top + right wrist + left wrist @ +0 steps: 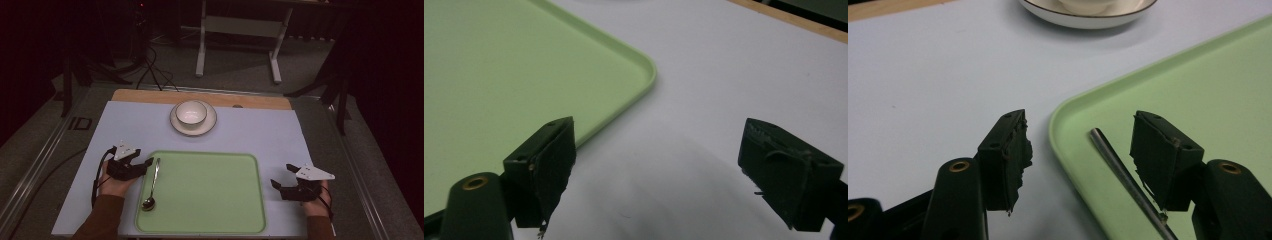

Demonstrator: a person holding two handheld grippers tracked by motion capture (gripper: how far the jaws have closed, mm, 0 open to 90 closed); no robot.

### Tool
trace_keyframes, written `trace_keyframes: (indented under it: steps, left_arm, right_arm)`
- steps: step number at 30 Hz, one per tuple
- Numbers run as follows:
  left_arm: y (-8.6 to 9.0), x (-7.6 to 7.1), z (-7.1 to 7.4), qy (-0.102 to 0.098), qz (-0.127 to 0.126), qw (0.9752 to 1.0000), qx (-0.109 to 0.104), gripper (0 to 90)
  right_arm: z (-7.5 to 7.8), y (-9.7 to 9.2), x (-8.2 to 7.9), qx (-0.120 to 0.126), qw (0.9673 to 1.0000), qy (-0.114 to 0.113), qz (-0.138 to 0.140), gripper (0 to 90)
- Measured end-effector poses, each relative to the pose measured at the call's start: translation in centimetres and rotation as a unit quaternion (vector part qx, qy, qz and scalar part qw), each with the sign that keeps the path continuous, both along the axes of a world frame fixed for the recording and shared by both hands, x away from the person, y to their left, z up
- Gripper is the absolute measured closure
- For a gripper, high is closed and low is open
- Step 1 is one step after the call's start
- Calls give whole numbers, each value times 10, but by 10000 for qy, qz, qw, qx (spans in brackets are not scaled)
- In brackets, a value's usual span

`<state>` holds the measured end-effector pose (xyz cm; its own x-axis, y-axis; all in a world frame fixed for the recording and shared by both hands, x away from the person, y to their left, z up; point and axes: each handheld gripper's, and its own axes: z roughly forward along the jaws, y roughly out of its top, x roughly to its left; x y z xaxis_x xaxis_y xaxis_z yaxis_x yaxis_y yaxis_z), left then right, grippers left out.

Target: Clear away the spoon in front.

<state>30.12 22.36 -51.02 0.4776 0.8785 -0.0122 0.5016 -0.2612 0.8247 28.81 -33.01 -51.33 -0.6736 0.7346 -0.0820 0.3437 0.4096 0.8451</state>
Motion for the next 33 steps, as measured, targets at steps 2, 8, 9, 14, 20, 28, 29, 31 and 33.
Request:
trace_keyframes:
  steps: [2,8,9,14,20,28,29,31,33]
  left_arm:
    - [2,0,1,-25,19,10000,-13,399]
    - [5,-2,3,-90,33,10000,-25,399]
    - [6,-2,4,-108,35,9999,-20,399]
    - [9,-5,7,-246,65,9997,18,400]
    - [15,-8,11,-415,102,9991,-34,400]
    - [25,-11,14,-523,191,9984,-113,400]
    - [26,-11,14,-527,209,9983,-119,400]
    - [28,-11,15,-542,244,9981,-135,400]
    - [30,-11,15,-547,265,9981,-134,400]
  right_arm:
    - [1,-1,0,20,10000,-33,-36,151]
    - [3,-5,-1,83,9998,-123,-142,151]
    - [3,-6,-1,92,9997,-139,-151,151]
    - [5,-9,-2,154,9994,-185,-228,151]
    - [5,-10,-2,176,9992,-217,-274,151]
    - [8,-16,-3,317,9982,-351,-378,151]
    - [8,-16,-4,336,9980,-367,-388,151]
    - [9,-18,-4,365,9977,-384,-414,151]
    - [9,-19,-4,380,9975,-398,-441,151]
